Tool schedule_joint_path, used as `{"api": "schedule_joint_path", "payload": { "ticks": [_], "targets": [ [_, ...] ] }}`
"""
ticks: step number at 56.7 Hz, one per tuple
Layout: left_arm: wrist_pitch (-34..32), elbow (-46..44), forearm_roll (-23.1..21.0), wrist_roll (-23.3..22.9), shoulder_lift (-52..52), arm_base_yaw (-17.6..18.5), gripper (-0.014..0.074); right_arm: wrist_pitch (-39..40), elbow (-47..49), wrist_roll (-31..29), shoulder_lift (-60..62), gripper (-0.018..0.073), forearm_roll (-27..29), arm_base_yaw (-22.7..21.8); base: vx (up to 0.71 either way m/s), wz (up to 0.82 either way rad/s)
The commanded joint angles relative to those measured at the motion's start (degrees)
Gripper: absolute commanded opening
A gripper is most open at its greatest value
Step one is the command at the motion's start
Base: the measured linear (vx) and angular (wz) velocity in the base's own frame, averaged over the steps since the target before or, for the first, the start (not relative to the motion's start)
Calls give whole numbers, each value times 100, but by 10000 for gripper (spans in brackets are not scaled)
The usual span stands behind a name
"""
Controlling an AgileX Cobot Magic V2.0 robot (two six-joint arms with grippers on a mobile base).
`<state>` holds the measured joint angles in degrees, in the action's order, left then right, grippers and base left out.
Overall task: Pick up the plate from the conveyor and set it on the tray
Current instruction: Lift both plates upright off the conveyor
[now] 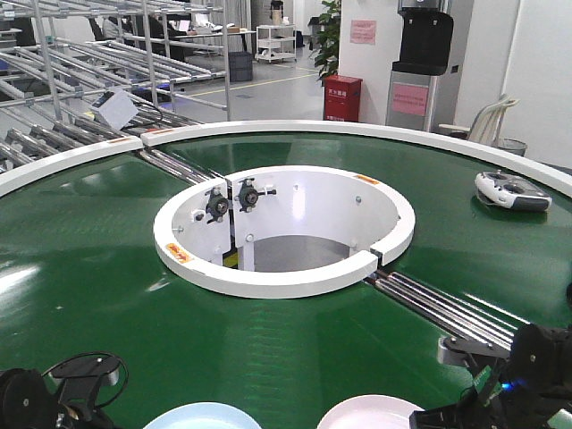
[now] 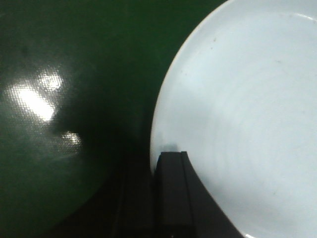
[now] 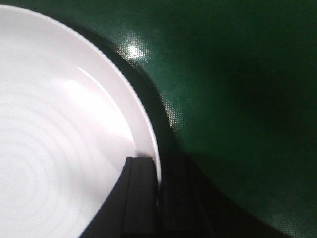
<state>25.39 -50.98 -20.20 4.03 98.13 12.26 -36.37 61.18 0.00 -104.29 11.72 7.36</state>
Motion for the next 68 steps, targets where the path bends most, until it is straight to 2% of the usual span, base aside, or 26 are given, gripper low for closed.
{"api": "schedule_joint_path", "payload": {
  "ticks": [1, 20, 48, 68],
  "targets": [
    [-193, -140, -15, -6, -252, 29, -8, 57, 86, 0, 193, -13, 59, 22, 0, 0],
    [-387, -140, -15, -6, -1319, 29, -7, 105, 86, -102, 1386, -11, 46, 16, 0, 0],
    [-386, -140, -15, -19, -4131, 24, -6, -225, 86, -123, 4388, -10, 39, 12, 0, 0],
    [-459, -140, -15, -11, -4487, 24, -6, -279, 86, -105, 4892, -10, 53, 12, 0, 0]
  ]
}}
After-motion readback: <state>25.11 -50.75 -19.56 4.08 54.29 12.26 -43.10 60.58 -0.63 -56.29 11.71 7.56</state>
